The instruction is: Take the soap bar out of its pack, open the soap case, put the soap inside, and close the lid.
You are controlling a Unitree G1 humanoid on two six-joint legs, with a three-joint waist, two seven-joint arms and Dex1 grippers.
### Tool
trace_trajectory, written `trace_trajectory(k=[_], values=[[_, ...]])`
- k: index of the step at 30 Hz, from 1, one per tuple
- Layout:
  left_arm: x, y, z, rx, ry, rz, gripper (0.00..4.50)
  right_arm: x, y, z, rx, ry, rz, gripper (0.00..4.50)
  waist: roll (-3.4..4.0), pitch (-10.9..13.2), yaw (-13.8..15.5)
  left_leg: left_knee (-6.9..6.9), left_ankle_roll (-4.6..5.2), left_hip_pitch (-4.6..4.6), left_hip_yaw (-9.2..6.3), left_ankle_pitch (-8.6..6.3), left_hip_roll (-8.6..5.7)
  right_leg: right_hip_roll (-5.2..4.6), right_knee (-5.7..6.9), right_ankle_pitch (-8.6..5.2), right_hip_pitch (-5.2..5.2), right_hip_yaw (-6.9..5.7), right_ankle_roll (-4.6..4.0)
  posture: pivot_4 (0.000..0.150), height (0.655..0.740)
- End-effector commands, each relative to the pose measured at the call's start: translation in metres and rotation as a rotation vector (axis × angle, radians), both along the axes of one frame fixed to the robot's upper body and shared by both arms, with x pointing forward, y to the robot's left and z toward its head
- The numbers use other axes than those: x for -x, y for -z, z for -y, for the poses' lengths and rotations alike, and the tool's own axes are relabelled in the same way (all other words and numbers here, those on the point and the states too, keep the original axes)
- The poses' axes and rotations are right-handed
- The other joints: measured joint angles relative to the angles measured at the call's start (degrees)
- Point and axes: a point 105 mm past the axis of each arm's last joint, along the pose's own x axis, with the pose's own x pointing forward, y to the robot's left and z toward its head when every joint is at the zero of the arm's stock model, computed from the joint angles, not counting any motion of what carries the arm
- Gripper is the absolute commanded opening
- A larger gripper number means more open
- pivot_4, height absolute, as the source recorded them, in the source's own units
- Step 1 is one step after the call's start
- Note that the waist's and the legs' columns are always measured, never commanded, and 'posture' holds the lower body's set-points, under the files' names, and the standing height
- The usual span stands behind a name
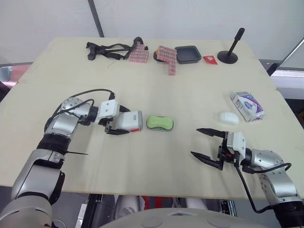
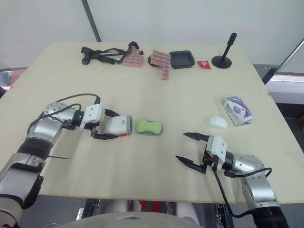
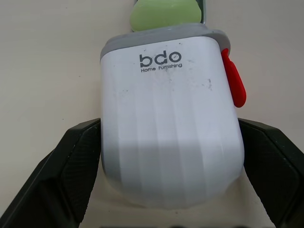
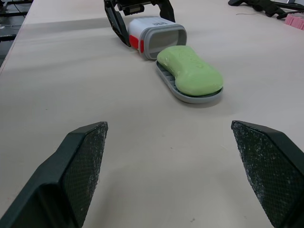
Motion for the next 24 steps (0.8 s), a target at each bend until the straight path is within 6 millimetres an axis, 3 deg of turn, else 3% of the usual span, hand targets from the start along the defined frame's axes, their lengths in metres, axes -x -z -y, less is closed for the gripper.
trace_trajectory(k=[1,5,14,24], values=[[-0.001,-0.006,0.001,0.004,0.003,0.029,4.50,-0.002,-0.009,0.003,0.005,0.000,0.038,4.47,0.00,0.0,0.0,0.00,0.00,0.00,0.00,0.00,0.00,0.00,-0.01,0.00,0.00,0.00,0.00,0.150,0.7400],[-0.002,-0.007,0.002,0.003,0.005,0.043,3.47,-0.001,-0.009,0.004,0.012,-0.002,0.036,4.50,0.00,0.0,0.0,0.00,0.00,-0.01,0.00,0.00,0.00,0.00,-0.02,0.00,0.01,-0.01,0.00,0.150,0.7400],[-0.002,-0.008,-0.001,-0.006,0.013,0.064,3.47,-0.005,-0.014,0.007,0.039,-0.016,0.040,4.50,0.00,0.0,0.0,0.00,0.00,-0.01,0.00,0.00,0.00,-0.01,-0.04,0.00,0.03,-0.02,0.00,0.150,0.7400],[0.008,-0.007,-0.006,-0.026,0.059,0.055,3.47,-0.034,-0.063,-0.028,0.220,-0.180,0.035,4.50,0.01,0.0,-0.1,-0.01,0.01,0.05,0.00,0.01,0.03,0.16,-0.02,0.00,0.04,0.00,0.01,0.150,0.7400]])
